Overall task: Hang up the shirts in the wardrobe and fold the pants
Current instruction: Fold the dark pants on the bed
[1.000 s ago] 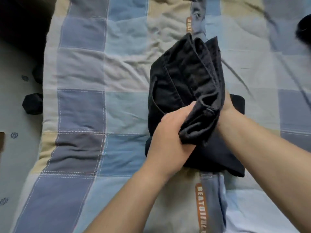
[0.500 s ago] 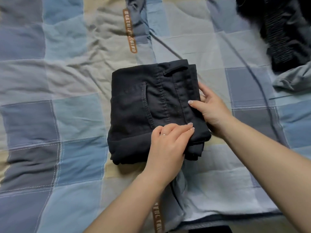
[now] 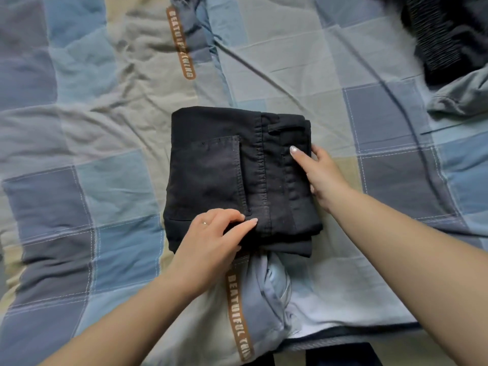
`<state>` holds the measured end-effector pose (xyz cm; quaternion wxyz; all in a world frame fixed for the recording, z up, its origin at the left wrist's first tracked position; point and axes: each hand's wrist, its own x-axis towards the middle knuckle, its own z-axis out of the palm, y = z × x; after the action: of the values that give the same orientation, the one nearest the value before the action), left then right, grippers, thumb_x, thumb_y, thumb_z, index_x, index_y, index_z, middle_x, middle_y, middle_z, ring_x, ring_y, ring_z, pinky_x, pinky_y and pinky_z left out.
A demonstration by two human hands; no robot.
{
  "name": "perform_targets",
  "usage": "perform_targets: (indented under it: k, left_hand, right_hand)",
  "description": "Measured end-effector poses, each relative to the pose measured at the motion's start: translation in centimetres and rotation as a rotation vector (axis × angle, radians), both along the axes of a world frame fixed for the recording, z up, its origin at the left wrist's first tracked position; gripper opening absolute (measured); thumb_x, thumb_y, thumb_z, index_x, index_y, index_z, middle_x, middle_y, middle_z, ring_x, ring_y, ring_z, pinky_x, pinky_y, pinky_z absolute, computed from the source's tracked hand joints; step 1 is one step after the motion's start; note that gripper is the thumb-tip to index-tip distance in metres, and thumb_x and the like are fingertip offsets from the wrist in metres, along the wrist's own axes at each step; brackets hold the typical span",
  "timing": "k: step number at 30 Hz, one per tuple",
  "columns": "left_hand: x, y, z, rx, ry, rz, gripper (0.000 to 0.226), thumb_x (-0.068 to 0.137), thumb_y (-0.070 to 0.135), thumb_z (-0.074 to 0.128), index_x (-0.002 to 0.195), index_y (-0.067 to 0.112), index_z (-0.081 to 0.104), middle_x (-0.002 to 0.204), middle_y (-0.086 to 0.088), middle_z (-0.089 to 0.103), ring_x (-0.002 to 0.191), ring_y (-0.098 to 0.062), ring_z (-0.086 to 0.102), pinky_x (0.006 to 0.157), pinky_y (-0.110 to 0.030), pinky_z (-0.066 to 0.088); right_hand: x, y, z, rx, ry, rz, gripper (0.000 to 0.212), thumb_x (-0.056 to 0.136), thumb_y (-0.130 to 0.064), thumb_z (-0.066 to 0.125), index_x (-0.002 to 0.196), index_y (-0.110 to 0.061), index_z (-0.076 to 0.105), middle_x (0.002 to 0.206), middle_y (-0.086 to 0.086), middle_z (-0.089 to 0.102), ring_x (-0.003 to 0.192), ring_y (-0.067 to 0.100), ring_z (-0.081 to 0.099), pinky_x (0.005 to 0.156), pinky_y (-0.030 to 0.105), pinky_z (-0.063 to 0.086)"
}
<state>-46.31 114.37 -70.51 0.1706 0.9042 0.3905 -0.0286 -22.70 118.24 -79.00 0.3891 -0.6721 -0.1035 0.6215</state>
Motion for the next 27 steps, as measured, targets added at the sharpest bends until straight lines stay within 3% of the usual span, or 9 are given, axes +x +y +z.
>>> perform_targets:
  k: [2,5,9,12,14,16,20,24,27]
  left_hand:
    - [-0.2,0.2,0.0,0.024,-0.103,-0.017,0.044,0.072,-0.003,0.071,0.112,0.014,0.072,0.093,-0.01,0.066,0.078,-0.03,0.062,0.066,-0.037,0.051]
    - [0.1,0.6,-0.1,0.022,-0.273,-0.04,0.028,0.087,0.002,0.056,0.103,0.013,0.075,0.081,-0.005,0.062,0.071,-0.021,0.051,0.067,-0.026,0.042]
    - [-0.2,-0.1,-1.2,-0.065,-0.195,-0.126,0.022,0.079,0.007,0.075,0.1,0.015,0.076,0.08,-0.003,0.063,0.068,-0.023,0.056,0.062,-0.032,0.048]
    - [-0.1,0.2,-1.5,-0.122,-0.164,-0.179,0.017,0.087,0.014,0.063,0.1,0.014,0.074,0.086,-0.003,0.066,0.07,-0.023,0.059,0.061,-0.034,0.051]
    - [-0.3,0.8,-1.3,-0.132,-0.21,-0.148,0.02,0.09,0.024,0.059,0.1,0.013,0.073,0.09,-0.001,0.066,0.074,-0.022,0.06,0.064,-0.034,0.05]
    - [-0.5,1.5,-0.9,-0.089,-0.254,-0.08,0.024,0.093,0.027,0.057,0.104,0.013,0.072,0.097,-0.001,0.068,0.084,-0.021,0.063,0.072,-0.036,0.05]
    - [0.4,3.3,-1.4,0.025,-0.129,0.112,0.043,0.091,0.037,0.05,0.123,0.011,0.064,0.132,-0.009,0.058,0.127,-0.029,0.05,0.105,-0.051,0.039]
    - [0.8,4.5,-4.1,-0.055,0.286,0.246,0.073,0.088,0.063,0.025,0.147,0.02,0.034,0.158,-0.009,0.021,0.148,-0.027,0.011,0.117,-0.051,0.005]
    - [-1.8,2.6,-5.7,-0.113,0.368,0.365,0.078,0.086,0.068,0.008,0.152,0.028,0.016,0.161,-0.003,0.001,0.148,-0.02,-0.007,0.118,-0.047,-0.002]
  right_hand:
    - [-0.4,1.2,0.8,0.021,-0.157,0.007,0.031,0.083,-0.044,0.065,0.108,-0.025,0.06,0.105,-0.007,0.067,0.095,0.015,0.066,0.079,0.033,0.055]
    - [-0.3,2.0,1.6,0.137,-0.353,-0.142,0.006,0.09,-0.037,0.058,0.087,-0.032,0.059,0.092,-0.012,0.066,0.088,0.008,0.063,0.071,0.025,0.05]
    - [0.6,-0.1,-0.1,-0.061,-0.264,-0.093,0.02,0.094,-0.031,0.054,0.109,-0.017,0.058,0.112,0.004,0.064,0.102,0.023,0.061,0.093,0.044,0.05]
    - [1.2,-0.1,-0.2,-0.109,-0.343,-0.025,0.047,0.092,-0.028,0.058,0.134,-0.016,0.043,0.131,0.003,0.053,0.116,0.02,0.054,0.103,0.039,0.044]
    - [1.1,1.3,1.2,0.016,-0.677,0.101,0.06,0.09,-0.029,0.059,0.142,-0.016,0.034,0.143,0.005,0.04,0.13,0.021,0.041,0.11,0.032,0.031]
    - [0.1,2.9,3.0,0.3,-0.993,0.31,0.057,0.088,-0.024,0.058,0.141,-0.011,0.039,0.147,0.011,0.035,0.138,0.026,0.03,0.115,0.038,0.021]
    - [-5.0,5.0,3.9,0.641,-1.186,0.828,0.054,0.091,-0.03,0.05,0.143,-0.019,0.04,0.155,0.007,0.027,0.144,0.024,0.019,0.114,0.054,0.008]
    - [-5.0,6.2,0.1,0.407,-1.31,1.24,0.069,0.092,-0.061,0.03,0.151,-0.029,0.012,0.16,0.003,0.007,0.147,0.02,0.002,0.115,0.051,0.0]
    - [-0.5,7.3,-1.7,-0.025,-1.287,1.216,0.081,0.086,-0.074,0.016,0.151,-0.027,0.004,0.16,0.006,0.002,0.147,0.023,-0.002,0.113,0.058,-0.003]
